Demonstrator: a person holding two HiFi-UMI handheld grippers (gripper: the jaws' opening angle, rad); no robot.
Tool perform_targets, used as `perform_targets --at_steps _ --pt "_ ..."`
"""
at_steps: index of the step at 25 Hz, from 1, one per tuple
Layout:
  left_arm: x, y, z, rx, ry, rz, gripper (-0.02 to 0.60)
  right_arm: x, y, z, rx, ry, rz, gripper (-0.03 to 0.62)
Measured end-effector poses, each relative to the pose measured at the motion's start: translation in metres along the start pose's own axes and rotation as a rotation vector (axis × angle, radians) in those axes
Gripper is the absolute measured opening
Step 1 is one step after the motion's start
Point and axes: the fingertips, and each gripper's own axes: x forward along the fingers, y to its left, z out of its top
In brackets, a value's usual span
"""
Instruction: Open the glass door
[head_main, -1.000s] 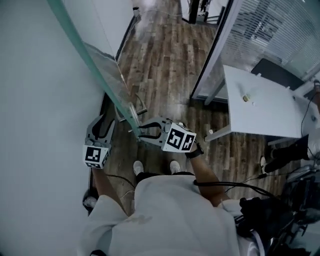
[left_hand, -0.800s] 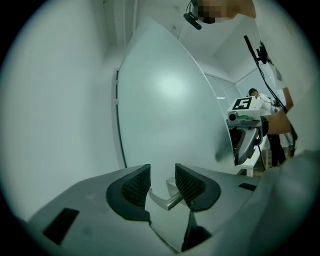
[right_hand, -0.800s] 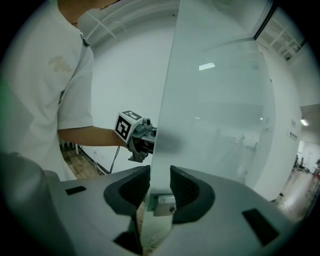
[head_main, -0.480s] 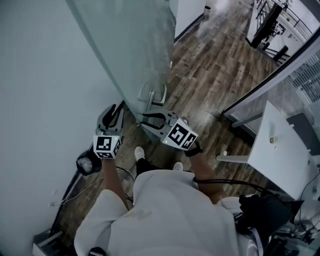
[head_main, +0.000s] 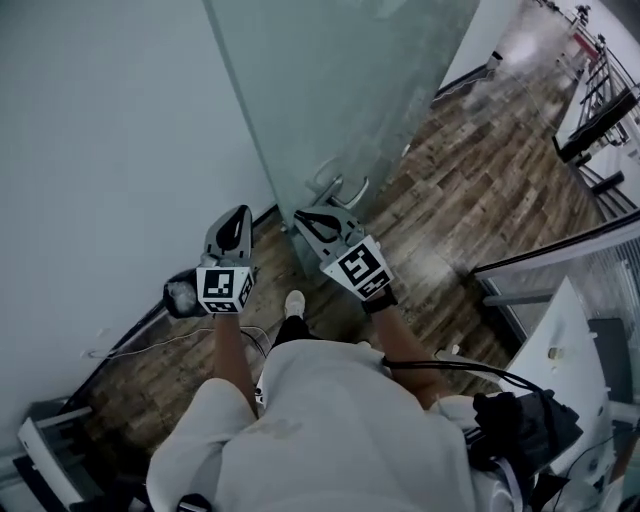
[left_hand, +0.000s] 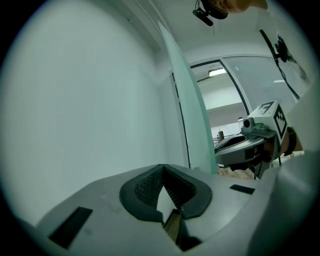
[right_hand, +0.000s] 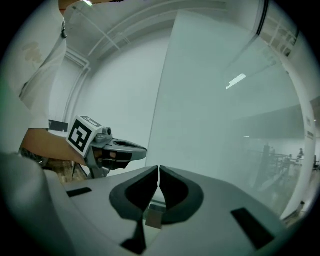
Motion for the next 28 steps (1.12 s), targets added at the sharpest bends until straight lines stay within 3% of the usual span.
perform_targets --at_steps 15,28 --pt "0.012 0.123 -0.016 0.015 -0.005 0.082 0.005 0.159 -0.032 0.010 0.030 0.033 -0.068 0.014" --pt "0.030 0.185 -0.021 0.024 -0.021 0.003 0.005 0.275 -0.068 0.019 0.085 0.033 -0.139 0.014"
